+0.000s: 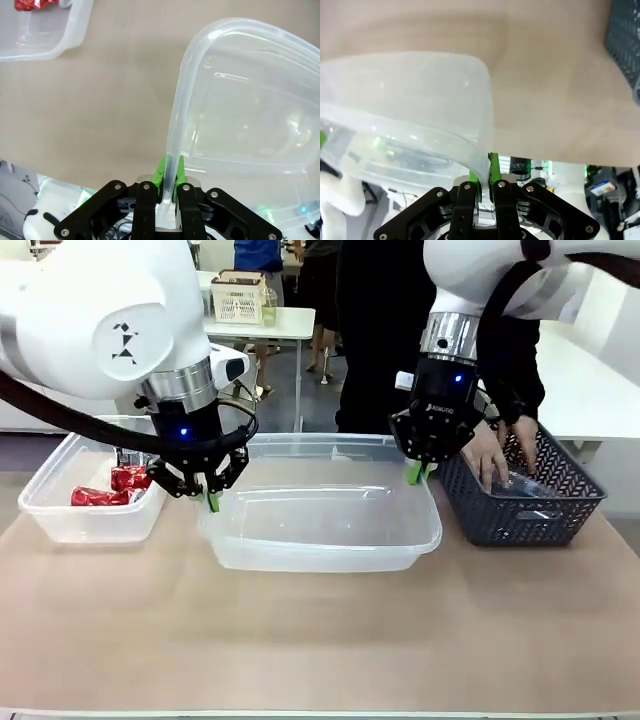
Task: Sort the waste into each basket.
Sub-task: Pick up the Organizing box on the right side of the table and lift it, then offer the picked Organizing box to the human.
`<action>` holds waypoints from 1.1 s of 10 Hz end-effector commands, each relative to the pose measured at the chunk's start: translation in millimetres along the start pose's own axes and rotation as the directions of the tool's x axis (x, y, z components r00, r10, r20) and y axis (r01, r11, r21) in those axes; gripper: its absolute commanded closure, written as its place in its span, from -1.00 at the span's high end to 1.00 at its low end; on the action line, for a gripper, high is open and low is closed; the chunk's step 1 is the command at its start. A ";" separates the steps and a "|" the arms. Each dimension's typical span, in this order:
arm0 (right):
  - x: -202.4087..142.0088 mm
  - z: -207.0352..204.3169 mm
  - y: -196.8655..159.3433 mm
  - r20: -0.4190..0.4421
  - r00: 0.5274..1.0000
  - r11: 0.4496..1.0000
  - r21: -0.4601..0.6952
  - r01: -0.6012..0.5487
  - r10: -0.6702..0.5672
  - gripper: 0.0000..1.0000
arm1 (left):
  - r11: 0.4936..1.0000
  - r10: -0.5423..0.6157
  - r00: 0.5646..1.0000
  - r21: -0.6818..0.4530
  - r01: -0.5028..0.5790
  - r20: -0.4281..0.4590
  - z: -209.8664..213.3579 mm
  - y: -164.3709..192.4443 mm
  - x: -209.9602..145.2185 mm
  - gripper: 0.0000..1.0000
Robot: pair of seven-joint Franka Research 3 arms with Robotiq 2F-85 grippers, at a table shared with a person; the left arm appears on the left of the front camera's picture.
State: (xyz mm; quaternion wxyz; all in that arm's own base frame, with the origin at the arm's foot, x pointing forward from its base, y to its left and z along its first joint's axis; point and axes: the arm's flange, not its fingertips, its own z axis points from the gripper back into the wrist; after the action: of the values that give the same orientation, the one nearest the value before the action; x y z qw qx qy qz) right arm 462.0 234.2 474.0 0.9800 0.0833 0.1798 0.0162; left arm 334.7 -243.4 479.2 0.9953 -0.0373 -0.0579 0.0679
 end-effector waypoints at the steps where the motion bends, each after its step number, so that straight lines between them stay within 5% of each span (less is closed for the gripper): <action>1: 6.2 -9.3 42.0 -0.042 0.996 0.997 0.028 0.078 -0.077 -0.81 | 0.988 -0.014 1.000 -0.153 0.015 0.011 6.3 -10.0 -6.3 -0.88; 3: 0.2 -13.9 35.9 -0.117 0.992 0.997 0.058 0.046 -0.039 -0.81 | 0.987 0.004 0.998 -0.162 -0.014 -0.062 -3.6 -11.2 6.2 -0.88; 4: -3.8 -10.0 32.3 -0.108 0.991 0.996 0.047 0.078 -0.073 -0.81 | 0.999 -0.001 1.000 -0.032 0.001 -0.015 -1.6 8.4 -1.0 -0.88; 6: 8.8 -17.0 5.6 -0.079 0.996 0.999 -0.022 0.047 -0.048 -0.81 | 0.999 -0.001 1.000 -0.032 0.001 -0.015 -1.6 8.4 -1.0 -0.88; 11: 8.8 -17.0 5.6 -0.079 0.996 0.999 -0.022 0.047 -0.048 -0.81 | 0.999 -0.001 1.000 -0.032 0.001 -0.015 -1.6 8.4 -1.0 -0.88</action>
State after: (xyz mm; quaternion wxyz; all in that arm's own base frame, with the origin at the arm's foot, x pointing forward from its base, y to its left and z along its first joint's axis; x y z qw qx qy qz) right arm 466.3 238.4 456.0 0.9729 0.0626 0.2226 -0.0024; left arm 332.2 -230.8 473.9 0.9966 -0.0419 -0.0411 0.0578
